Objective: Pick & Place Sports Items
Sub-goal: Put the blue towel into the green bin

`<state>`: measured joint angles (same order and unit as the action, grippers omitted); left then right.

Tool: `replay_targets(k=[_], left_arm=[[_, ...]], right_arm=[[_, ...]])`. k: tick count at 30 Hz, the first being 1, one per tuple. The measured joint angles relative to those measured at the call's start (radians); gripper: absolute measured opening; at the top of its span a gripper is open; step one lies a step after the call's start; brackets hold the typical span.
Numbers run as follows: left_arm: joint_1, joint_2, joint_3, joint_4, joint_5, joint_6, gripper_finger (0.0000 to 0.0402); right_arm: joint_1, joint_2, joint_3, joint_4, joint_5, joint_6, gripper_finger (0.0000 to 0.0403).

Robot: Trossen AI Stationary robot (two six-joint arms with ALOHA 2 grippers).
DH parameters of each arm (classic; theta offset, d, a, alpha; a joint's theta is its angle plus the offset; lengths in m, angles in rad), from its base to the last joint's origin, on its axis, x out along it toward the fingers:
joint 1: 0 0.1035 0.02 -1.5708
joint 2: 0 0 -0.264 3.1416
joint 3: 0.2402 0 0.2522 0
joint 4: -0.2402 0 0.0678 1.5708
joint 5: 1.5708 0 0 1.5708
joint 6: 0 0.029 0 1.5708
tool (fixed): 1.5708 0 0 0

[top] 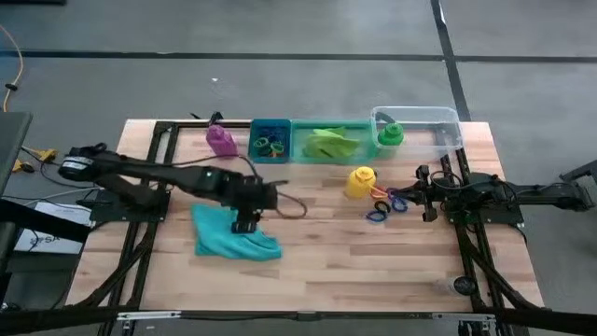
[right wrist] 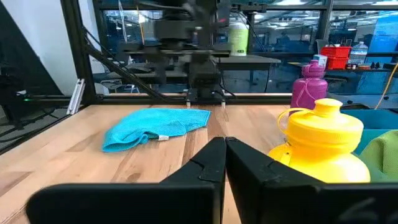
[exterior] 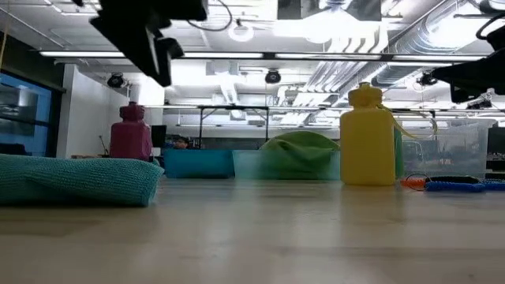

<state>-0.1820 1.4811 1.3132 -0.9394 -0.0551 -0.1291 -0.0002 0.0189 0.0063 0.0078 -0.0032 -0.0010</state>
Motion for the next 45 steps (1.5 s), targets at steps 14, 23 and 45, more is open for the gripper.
replay_targets(k=[14, 23, 45], left_arm=[[-0.211, 0.000, 0.000, 0.000, -0.002, -0.016, 0.0188], [-0.355, 0.002, 0.000, 0.000, -0.002, -0.061, 0.0188], [-0.331, 0.315, 0.000, 0.013, -0.002, -0.175, 0.0188]], right_arm=[[0.000, 0.000, 0.000, 0.000, 0.000, 0.000, 0.0000], [0.000, 0.000, 0.000, 0.000, 0.000, 0.000, 0.0000], [0.000, 0.000, 0.000, 0.000, 0.000, 0.000, 0.0000]])
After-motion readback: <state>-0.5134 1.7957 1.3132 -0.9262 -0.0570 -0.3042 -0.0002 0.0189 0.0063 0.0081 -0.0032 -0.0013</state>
